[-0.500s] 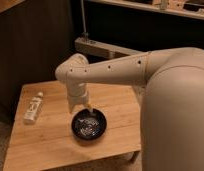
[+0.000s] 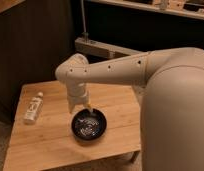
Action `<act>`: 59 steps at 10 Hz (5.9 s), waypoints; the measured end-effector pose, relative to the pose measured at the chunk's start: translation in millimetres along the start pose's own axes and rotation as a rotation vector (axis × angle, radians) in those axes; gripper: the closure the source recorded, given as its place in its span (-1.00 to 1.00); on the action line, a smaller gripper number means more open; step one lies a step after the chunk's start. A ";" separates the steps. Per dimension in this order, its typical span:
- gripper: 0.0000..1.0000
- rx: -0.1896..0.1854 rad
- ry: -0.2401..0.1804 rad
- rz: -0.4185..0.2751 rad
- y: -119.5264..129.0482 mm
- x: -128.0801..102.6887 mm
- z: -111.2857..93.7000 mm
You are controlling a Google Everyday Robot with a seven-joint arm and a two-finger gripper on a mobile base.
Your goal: Place the bottle in the ceramic bowl
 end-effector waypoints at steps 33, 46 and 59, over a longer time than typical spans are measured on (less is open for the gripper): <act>-0.30 -0.165 0.010 -0.029 88.5 -132.0 14.9; -0.30 -0.180 0.016 0.017 169.4 -170.5 21.7; -0.30 -0.190 0.095 0.081 229.2 -178.2 34.9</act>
